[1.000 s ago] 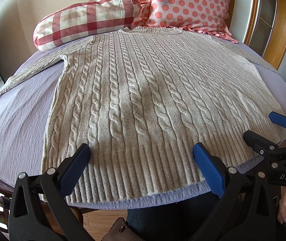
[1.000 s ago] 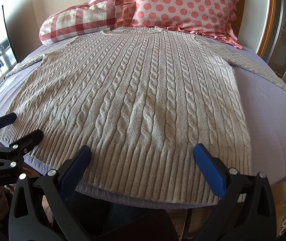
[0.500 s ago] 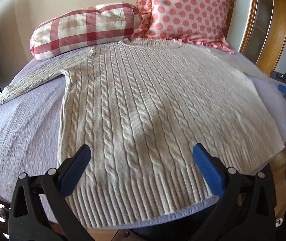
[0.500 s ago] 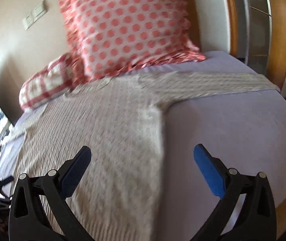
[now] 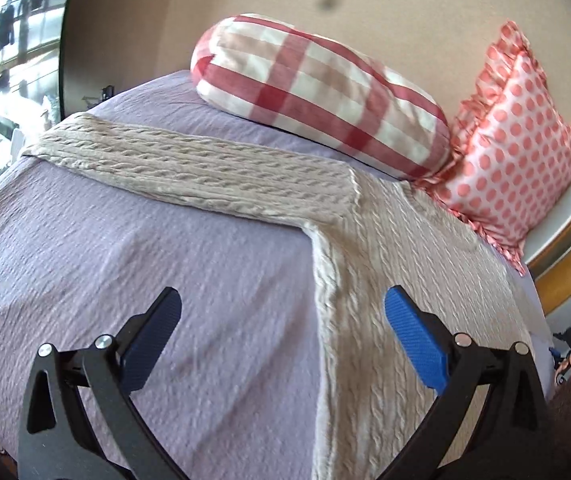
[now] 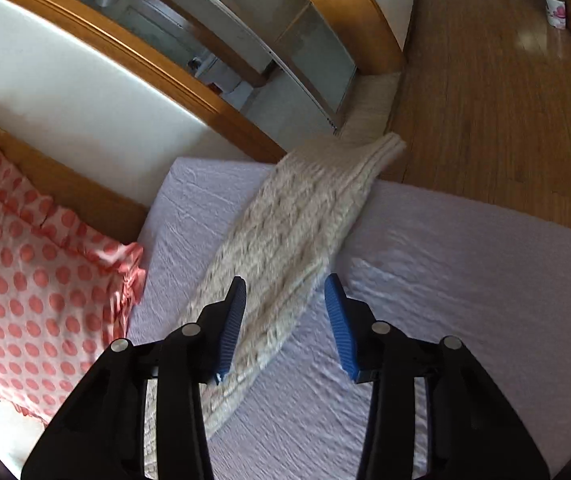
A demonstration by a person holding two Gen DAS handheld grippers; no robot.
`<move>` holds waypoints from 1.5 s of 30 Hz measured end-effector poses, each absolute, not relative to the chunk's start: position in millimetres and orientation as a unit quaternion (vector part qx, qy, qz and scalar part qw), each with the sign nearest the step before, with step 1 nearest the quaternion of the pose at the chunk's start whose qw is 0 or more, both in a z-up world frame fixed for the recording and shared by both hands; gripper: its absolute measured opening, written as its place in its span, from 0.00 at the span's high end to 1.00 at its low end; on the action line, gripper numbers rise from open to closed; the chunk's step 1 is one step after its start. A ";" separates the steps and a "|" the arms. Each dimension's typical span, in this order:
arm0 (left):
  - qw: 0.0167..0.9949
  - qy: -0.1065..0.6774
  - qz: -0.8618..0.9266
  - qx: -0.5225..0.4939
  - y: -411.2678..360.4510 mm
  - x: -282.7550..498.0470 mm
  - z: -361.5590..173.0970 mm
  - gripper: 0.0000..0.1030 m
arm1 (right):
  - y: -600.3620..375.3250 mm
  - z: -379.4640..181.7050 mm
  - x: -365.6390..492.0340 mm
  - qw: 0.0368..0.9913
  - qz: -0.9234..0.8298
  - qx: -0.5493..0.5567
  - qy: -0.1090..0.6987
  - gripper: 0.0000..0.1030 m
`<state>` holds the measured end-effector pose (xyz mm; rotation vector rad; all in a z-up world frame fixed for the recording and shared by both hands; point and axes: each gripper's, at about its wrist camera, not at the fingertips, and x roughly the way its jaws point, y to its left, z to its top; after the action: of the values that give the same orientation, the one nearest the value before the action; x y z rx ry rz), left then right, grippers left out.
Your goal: Fold small clothes
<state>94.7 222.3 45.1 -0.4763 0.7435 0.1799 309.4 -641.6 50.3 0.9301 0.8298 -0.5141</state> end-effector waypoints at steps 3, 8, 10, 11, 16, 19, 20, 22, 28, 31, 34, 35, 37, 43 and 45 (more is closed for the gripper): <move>0.895 0.356 0.121 -0.242 241.9 94.1 43.9 0.02 | -651.4 39.0 317.3 0.778 -0.238 0.439 0.382 0.91; 0.884 0.350 0.159 -0.267 279.3 89.5 42.2 0.02 | -609.9 92.7 321.4 0.851 -0.204 0.336 0.349 0.92; 0.878 0.351 0.174 -0.276 295.5 89.2 42.4 0.02 | -566.1 126.2 329.0 0.883 -0.147 0.294 0.334 0.92; 0.876 0.353 0.180 -0.276 302.3 90.1 42.9 0.02 | -537.6 143.2 333.5 0.897 -0.113 0.274 0.327 0.92; 0.867 0.357 0.210 -0.277 326.8 95.2 45.2 0.02 | -365.3 203.3 345.4 0.922 0.109 0.202 0.312 0.92; 0.857 0.360 0.212 -0.302 340.1 98.0 42.0 0.02 | -255.8 196.9 346.0 0.887 0.235 0.170 0.360 0.91; 0.853 0.360 0.210 -0.316 344.8 98.9 39.9 0.02 | -218.4 185.1 346.2 0.865 0.273 0.158 0.391 0.90; 0.845 0.355 0.208 -0.341 354.4 99.7 36.6 0.02 | -166.3 162.5 341.5 0.824 0.319 0.134 0.449 0.86; 0.823 0.349 0.206 -0.398 390.9 103.8 25.5 0.02 | -180.2 173.2 318.8 0.855 0.294 0.128 0.407 0.33; 0.818 0.329 0.198 -0.429 412.4 103.1 22.4 0.03 | -208.6 174.7 309.7 0.870 0.261 0.131 0.398 0.31; 0.805 0.305 0.187 -0.473 435.7 101.4 18.3 0.09 | -231.9 169.7 296.9 0.876 0.229 0.135 0.402 0.30; 0.801 0.296 0.184 -0.487 444.4 100.6 16.4 0.14 | -237.9 166.1 294.3 0.876 0.223 0.138 0.405 0.30; 0.790 0.281 0.184 -0.513 462.2 98.2 11.8 0.24 | -248.9 159.9 289.3 0.875 0.212 0.145 0.410 0.30; 0.761 0.255 0.183 -0.568 506.5 98.0 -1.7 0.52 | -263.3 147.3 281.9 0.873 0.205 0.165 0.412 0.27; 0.750 0.275 0.210 -0.564 516.1 100.4 -5.6 0.93 | -266.6 145.8 281.0 0.871 0.206 0.171 0.411 0.27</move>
<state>100.4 516.1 -5.5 -1.2335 0.6005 0.4591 281.0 -266.6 145.8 0.3569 0.8597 0.4299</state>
